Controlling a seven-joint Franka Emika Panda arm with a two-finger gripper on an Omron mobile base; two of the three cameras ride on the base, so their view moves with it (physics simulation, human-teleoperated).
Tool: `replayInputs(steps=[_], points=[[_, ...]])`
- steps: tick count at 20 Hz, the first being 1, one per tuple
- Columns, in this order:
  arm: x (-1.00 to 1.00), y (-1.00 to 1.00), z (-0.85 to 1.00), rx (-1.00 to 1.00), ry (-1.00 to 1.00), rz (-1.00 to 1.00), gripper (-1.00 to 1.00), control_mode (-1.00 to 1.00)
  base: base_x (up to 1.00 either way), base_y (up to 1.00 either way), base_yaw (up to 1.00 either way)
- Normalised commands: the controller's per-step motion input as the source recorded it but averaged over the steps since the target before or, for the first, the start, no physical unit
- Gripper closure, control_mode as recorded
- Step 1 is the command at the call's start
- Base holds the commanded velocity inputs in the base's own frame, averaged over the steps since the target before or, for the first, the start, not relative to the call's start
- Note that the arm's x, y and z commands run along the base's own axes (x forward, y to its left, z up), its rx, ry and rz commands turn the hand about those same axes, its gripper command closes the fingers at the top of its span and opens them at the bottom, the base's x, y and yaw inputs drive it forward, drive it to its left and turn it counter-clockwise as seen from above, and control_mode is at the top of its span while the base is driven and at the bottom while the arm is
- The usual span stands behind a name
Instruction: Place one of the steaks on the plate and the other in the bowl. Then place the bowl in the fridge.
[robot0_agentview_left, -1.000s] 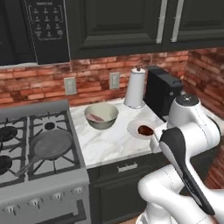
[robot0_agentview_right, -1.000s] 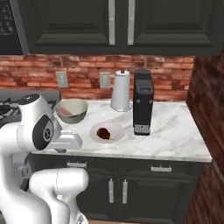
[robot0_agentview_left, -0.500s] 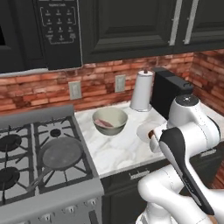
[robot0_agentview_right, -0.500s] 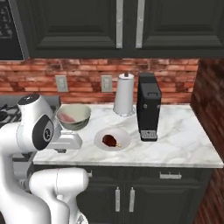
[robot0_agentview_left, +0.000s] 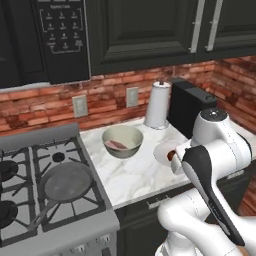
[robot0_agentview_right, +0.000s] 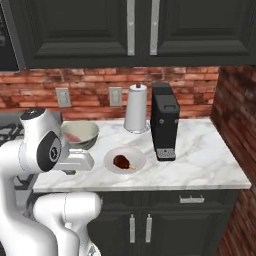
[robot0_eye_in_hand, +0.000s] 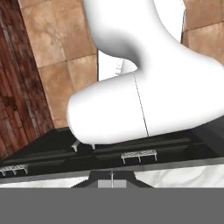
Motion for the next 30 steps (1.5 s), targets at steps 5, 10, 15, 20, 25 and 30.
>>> replayInputs(steps=[5, 10, 15, 20, 25, 30], points=[[0.00, 0.00, 0.00, 0.00, 0.00, 0.00, 1.00, 1.00, 0.21, 0.31, -0.16], [0.00, 0.00, 0.00, 0.00, 0.00, 0.00, 1.00, 1.00, 0.24, 0.32, -0.15], [0.02, 0.03, 0.05, 0.00, 0.00, 0.00, 1.00, -1.00, 0.14, 0.19, -0.07], [0.00, 0.00, 0.09, 0.16, 0.00, 0.09, 1.00, -1.00, 0.00, 0.00, 0.00], [0.00, 0.00, 0.11, 0.23, 0.00, 0.11, 1.00, -1.00, 0.00, 0.00, 0.00], [0.02, 0.00, 0.17, 0.15, 0.00, 0.00, 1.00, -1.00, 0.00, 0.00, 0.00]])
